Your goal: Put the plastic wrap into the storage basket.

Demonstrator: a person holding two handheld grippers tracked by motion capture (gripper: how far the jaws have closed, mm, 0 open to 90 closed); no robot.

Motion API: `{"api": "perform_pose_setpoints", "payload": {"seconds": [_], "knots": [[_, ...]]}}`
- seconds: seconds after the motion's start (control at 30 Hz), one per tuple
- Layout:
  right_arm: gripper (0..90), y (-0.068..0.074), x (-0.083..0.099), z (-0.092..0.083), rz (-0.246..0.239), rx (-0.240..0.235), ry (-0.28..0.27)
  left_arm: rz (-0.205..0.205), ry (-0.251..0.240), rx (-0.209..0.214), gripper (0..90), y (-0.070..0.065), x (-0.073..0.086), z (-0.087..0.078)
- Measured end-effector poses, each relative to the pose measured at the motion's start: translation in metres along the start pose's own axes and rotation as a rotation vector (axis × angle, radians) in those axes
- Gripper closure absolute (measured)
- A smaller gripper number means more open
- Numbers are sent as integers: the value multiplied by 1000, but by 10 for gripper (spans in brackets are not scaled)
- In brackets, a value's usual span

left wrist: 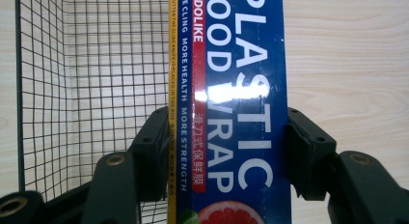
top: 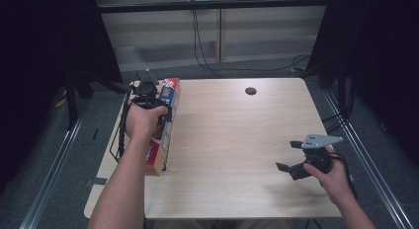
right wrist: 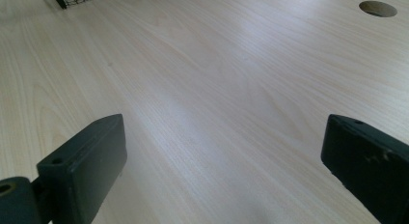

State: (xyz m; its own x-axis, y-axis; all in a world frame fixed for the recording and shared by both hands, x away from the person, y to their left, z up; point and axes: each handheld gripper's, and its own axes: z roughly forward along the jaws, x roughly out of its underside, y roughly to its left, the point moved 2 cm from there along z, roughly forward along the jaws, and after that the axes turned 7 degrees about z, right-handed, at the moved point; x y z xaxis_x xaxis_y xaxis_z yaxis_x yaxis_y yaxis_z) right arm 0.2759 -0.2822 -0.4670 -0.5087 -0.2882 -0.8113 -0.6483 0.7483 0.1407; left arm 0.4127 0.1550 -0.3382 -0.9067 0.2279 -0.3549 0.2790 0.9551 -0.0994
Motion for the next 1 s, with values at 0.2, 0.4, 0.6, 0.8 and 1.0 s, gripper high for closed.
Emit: {"api": "perform_pose_setpoints", "payload": {"seconds": [0.2,0.4,0.6,0.8,1.0], "knots": [[18,0,0,0,0,0,1,-18,1,-2,429,5,2,0],[18,0,0,0,-4,-1,1,-25,-4,-18,429,9,4,0],[18,1,1,0,-5,-2,3,-43,2,-23,429,15,7,2],[18,1,1,1,-6,-2,4,-57,6,-27,429,18,10,6],[18,1,1,1,-7,-1,4,-63,10,-27,429,23,12,6]]}}
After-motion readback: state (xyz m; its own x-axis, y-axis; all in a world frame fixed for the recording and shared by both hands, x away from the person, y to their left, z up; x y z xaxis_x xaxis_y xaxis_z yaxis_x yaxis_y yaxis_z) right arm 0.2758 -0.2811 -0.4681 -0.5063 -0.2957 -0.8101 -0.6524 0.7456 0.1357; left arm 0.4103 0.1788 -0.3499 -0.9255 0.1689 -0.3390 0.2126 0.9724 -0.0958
